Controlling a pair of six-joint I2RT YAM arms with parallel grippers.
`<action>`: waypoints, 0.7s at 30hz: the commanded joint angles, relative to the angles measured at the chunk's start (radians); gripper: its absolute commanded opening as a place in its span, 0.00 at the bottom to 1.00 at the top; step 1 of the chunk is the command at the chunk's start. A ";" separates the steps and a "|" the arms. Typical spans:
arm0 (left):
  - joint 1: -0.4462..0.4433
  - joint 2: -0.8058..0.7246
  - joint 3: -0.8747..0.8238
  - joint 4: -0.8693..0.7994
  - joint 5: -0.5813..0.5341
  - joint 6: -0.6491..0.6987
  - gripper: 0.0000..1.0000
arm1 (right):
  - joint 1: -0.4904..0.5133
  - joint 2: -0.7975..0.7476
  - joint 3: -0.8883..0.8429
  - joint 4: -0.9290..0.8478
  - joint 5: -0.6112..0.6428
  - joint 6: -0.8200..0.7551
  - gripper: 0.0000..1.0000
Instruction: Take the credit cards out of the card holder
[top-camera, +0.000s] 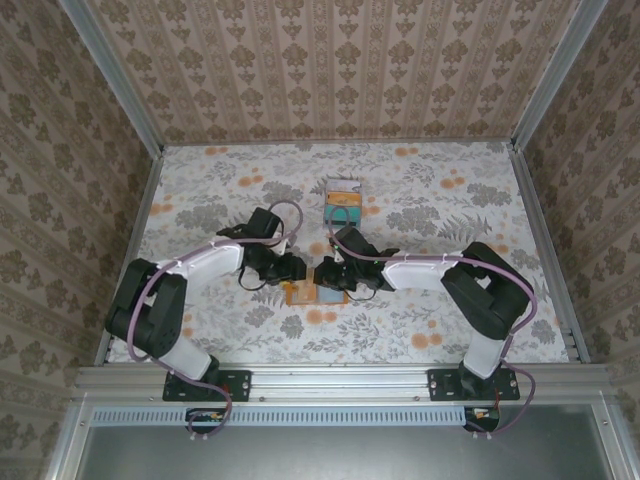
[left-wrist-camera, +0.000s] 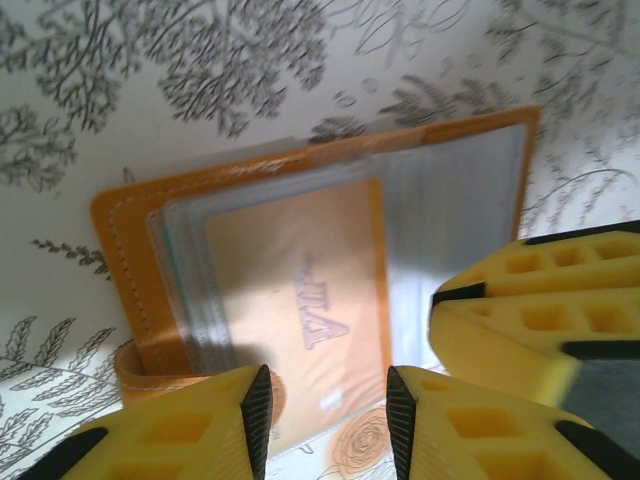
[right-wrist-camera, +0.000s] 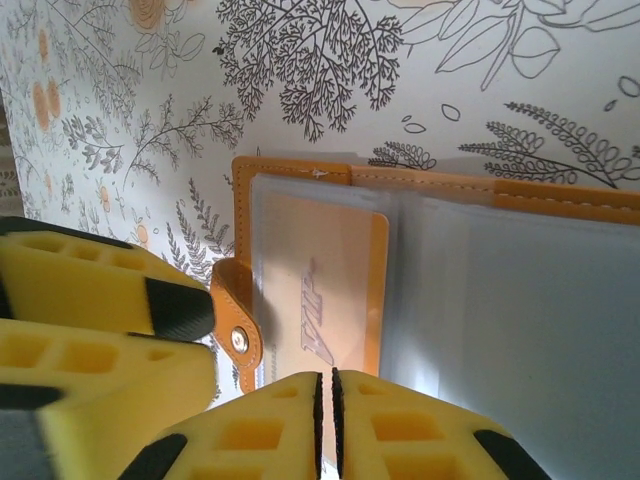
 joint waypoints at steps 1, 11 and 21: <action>-0.003 0.037 -0.018 0.010 -0.011 -0.015 0.38 | 0.006 0.031 0.023 -0.037 -0.019 -0.017 0.17; -0.007 0.076 -0.031 0.017 -0.029 -0.012 0.35 | 0.007 0.060 0.016 -0.034 -0.029 -0.016 0.21; -0.014 0.078 -0.031 0.019 -0.028 -0.014 0.34 | 0.007 0.082 0.016 0.001 -0.055 -0.003 0.19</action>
